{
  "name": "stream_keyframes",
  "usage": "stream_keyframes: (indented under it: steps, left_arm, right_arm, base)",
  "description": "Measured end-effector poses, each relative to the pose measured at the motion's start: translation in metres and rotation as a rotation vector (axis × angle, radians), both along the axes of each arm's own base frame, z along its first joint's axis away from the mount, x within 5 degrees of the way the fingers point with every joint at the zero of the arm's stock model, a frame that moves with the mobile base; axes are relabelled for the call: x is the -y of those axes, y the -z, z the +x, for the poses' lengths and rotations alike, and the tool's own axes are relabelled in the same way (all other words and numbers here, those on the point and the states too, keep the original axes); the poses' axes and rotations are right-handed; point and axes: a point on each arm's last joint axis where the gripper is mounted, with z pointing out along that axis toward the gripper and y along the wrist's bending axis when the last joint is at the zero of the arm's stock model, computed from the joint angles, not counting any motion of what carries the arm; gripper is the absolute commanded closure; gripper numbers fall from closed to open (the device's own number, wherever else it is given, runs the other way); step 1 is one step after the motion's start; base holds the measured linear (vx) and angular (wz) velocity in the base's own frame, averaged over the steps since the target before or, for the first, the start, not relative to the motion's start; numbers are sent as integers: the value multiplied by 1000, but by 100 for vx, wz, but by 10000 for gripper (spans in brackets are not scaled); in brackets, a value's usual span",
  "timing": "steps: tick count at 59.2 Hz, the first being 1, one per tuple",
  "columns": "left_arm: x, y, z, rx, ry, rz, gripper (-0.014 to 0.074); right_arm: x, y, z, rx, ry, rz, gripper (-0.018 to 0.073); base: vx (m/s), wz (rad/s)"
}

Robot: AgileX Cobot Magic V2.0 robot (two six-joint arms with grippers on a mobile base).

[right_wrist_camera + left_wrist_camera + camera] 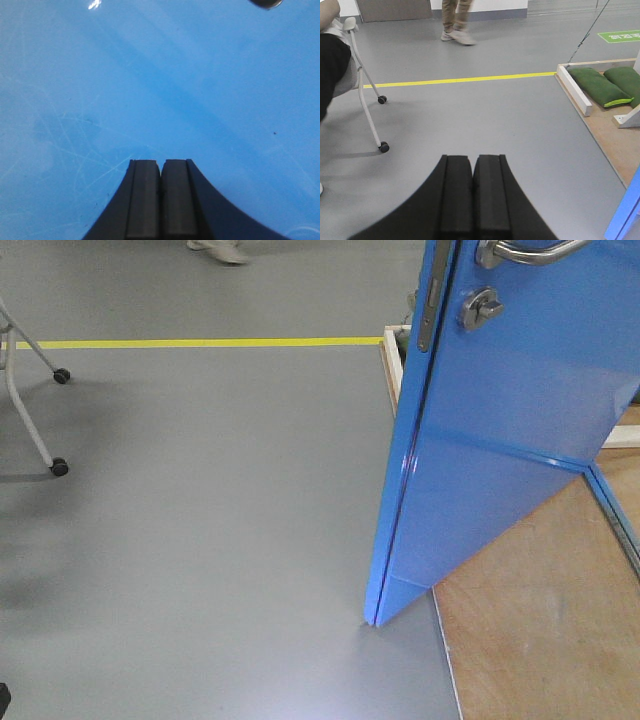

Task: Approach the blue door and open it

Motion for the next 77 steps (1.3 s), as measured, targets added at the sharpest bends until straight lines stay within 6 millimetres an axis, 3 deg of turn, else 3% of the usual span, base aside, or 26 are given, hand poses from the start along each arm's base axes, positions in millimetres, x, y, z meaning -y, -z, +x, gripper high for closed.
stream_keyframes:
  steps: [77]
  left_arm:
    - [0,0,0,0,0,0,526]
  right_arm:
    - [2,-3,0,34,33,-1,564]
  base:
    - [0,0]
